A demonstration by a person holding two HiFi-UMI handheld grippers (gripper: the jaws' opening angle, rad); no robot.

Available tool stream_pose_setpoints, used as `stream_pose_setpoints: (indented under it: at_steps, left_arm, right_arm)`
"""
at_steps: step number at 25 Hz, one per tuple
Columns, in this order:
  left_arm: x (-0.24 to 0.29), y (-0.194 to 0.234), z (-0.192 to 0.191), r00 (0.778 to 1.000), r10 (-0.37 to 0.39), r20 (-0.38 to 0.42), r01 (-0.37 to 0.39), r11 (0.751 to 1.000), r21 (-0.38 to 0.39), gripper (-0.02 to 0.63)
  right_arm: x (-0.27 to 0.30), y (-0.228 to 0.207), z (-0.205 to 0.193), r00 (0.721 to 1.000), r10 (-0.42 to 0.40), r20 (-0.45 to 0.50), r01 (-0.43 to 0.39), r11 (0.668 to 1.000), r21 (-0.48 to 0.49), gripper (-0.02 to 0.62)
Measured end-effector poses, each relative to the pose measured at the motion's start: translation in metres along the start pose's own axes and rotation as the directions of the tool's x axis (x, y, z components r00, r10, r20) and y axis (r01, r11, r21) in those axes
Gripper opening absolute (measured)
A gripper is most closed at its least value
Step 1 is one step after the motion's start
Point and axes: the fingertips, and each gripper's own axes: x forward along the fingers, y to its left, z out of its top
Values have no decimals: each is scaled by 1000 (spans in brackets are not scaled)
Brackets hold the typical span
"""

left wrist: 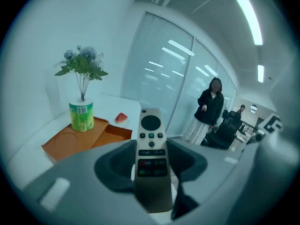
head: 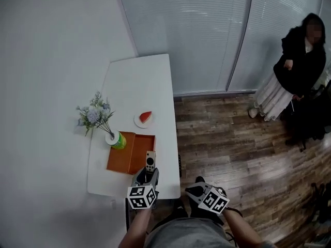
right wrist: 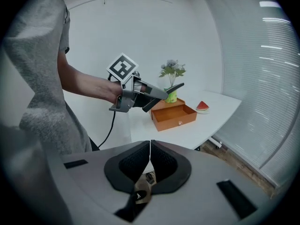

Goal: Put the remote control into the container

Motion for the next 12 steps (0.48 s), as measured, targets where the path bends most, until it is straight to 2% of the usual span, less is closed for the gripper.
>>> stream_pose_setpoints:
  at_steps: [5, 8, 12]
  left_arm:
    - [-48, 19, 1, 996, 17, 88, -19, 999, 31, 198]
    - [-68, 33, -14, 996, 49, 77, -56, 994, 95, 198]
    - [-88, 49, -34, 995, 83, 54, -89, 991, 100, 198]
  right_arm:
    - [19, 24, 9, 999, 42, -1, -42, 998, -40, 17]
    - [28, 37, 13, 998, 66, -11, -66, 996, -62, 17]
    - [36, 49, 19, 996, 85, -19, -86, 992, -89, 17]
